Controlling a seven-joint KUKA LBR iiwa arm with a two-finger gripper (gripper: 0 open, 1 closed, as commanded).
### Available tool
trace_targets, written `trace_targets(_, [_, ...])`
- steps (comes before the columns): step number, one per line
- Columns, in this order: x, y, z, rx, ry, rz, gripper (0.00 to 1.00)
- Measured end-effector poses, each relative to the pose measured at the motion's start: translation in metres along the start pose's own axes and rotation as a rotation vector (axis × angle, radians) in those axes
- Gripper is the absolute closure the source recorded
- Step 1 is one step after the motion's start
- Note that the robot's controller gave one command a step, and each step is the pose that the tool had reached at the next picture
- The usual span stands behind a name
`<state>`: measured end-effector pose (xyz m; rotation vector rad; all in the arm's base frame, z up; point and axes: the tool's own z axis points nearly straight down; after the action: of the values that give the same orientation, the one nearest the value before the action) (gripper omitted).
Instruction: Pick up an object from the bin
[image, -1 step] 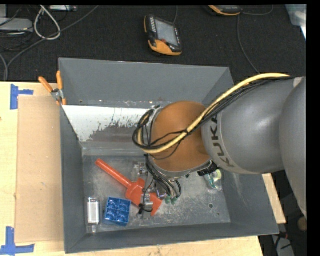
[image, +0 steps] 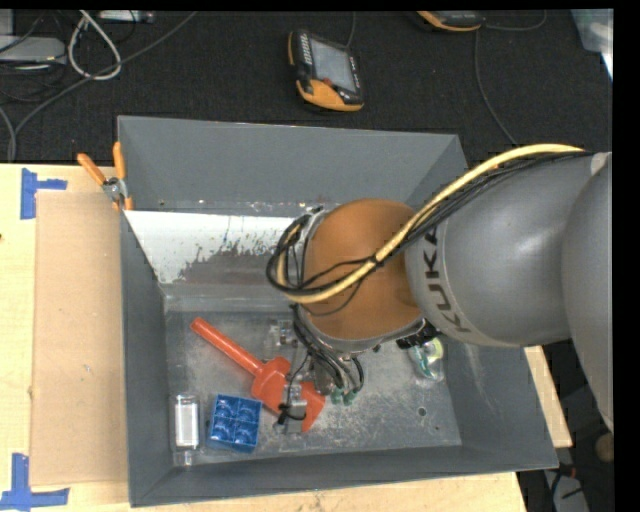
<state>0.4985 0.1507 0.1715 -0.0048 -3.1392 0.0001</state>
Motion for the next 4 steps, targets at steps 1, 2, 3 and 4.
trace_targets(1, [0.012, -0.043, 0.090, 0.000, 0.004, 0.226, 0.00])
trace_targets(2, [-0.007, -0.048, 0.102, -0.003, -0.003, 0.241, 0.00])
trace_targets(3, [0.010, -0.050, 0.107, 0.002, 0.007, 0.259, 0.00])
trace_targets(4, [0.000, -0.049, 0.105, -0.001, 0.002, 0.248, 0.00])
